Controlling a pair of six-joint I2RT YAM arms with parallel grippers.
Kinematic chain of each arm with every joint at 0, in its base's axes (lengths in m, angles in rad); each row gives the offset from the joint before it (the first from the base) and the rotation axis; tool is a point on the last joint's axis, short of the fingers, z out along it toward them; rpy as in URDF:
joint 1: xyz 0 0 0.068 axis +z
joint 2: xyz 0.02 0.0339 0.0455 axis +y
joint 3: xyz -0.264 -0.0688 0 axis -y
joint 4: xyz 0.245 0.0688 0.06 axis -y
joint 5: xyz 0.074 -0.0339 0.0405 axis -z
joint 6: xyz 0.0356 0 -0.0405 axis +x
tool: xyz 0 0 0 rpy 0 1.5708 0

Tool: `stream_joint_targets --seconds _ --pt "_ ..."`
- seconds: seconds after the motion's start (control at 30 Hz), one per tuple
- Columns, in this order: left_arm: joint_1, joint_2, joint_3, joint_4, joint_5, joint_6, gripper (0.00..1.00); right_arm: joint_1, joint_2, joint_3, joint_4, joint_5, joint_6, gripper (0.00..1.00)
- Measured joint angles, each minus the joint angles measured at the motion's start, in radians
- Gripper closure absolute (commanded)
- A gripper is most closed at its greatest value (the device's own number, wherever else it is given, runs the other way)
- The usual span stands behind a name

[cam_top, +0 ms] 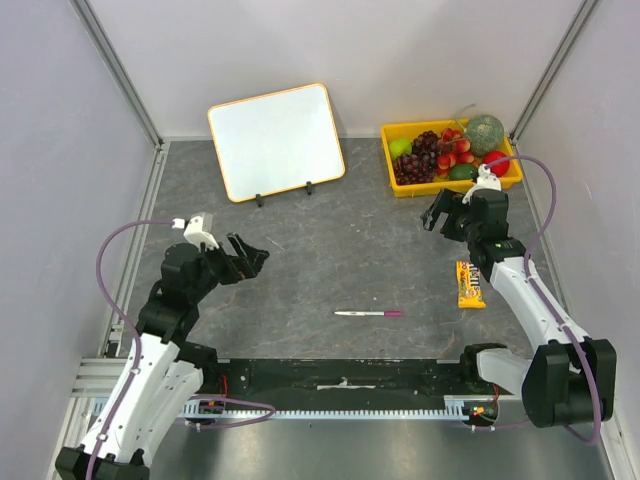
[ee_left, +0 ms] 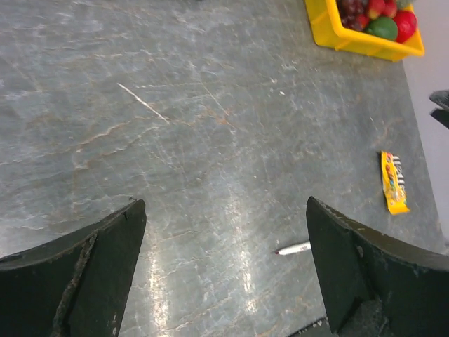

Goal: Write a sentence on the whiteboard
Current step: Pick up the whiteboard marker without the cap from the center of the board.

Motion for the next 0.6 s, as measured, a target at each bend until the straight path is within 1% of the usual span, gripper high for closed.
stream_joint_targets --seconds 0.03,0.1,0.2,0.27,0.37,0.5,0.6 --pt "0.0 0.015 0.006 0.0 0.022 0.005 0.0 0.0 -0.004 -0.004 -0.007 -0.011 0.0 0.02" --pt "0.0 0.04 0.027 -0.001 0.072 0.024 0.04 0.0 -0.016 -0.005 -0.022 -0.031 -0.002 0.02" --pt "-0.005 0.096 0.079 0.0 0.158 0.062 0.04 0.0 -0.039 -0.005 -0.037 -0.059 -0.012 0.02" --pt "-0.031 0.139 0.115 0.002 0.192 0.089 0.03 0.0 -0.054 -0.005 -0.05 -0.076 -0.024 0.02" --pt "-0.146 0.219 0.17 -0.006 0.188 0.137 0.03 0.0 -0.077 -0.007 -0.071 -0.092 -0.039 0.02" --pt "-0.391 0.381 0.248 -0.048 0.117 0.203 0.03 0.0 -0.123 -0.03 -0.098 -0.106 -0.05 0.02" --pt "-0.549 0.517 0.283 -0.063 0.055 0.248 0.03 0.0 -0.146 -0.05 -0.117 -0.114 -0.054 0.02"
